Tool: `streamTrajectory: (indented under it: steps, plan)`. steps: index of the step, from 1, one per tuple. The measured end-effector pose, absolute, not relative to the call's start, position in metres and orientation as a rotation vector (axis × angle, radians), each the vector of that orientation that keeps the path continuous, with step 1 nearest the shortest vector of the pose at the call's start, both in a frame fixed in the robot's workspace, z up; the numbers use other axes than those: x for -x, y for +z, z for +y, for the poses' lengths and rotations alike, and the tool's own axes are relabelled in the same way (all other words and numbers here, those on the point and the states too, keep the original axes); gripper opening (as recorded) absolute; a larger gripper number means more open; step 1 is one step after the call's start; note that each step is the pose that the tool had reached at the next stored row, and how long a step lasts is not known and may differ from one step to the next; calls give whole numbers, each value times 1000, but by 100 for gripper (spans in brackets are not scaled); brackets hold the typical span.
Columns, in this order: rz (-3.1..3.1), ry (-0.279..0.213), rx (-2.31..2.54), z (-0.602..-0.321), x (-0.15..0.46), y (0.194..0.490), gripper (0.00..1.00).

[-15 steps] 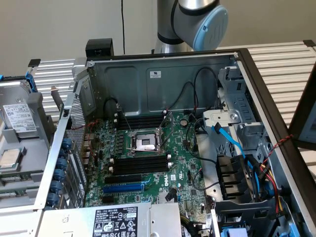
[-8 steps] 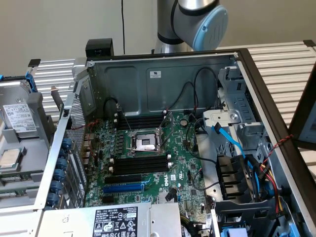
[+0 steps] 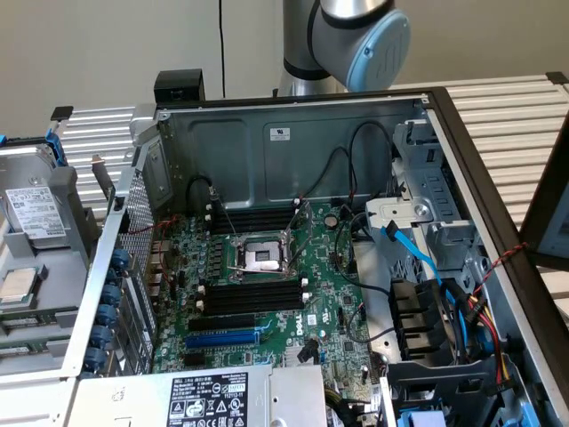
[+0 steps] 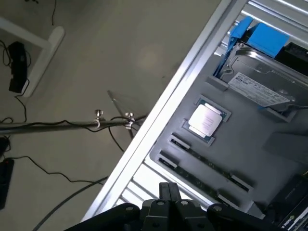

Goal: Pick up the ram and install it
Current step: 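Pick up the ram and move it above insertion slot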

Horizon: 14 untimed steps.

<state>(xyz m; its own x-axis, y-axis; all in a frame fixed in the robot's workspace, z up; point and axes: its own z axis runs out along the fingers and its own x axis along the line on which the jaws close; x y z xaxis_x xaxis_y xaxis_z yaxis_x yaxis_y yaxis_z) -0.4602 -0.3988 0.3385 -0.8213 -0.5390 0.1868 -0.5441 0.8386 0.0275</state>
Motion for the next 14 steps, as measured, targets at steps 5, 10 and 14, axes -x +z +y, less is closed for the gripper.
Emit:
streamTrajectory:
  steps: [5, 10, 14]
  plan:
    - [-2791, 56, -971, -399, 460, 334, 10]
    - [-2747, 71, -1097, -399, 460, 329, 10]
    - [-2747, 86, -1146, -399, 460, 328, 10]
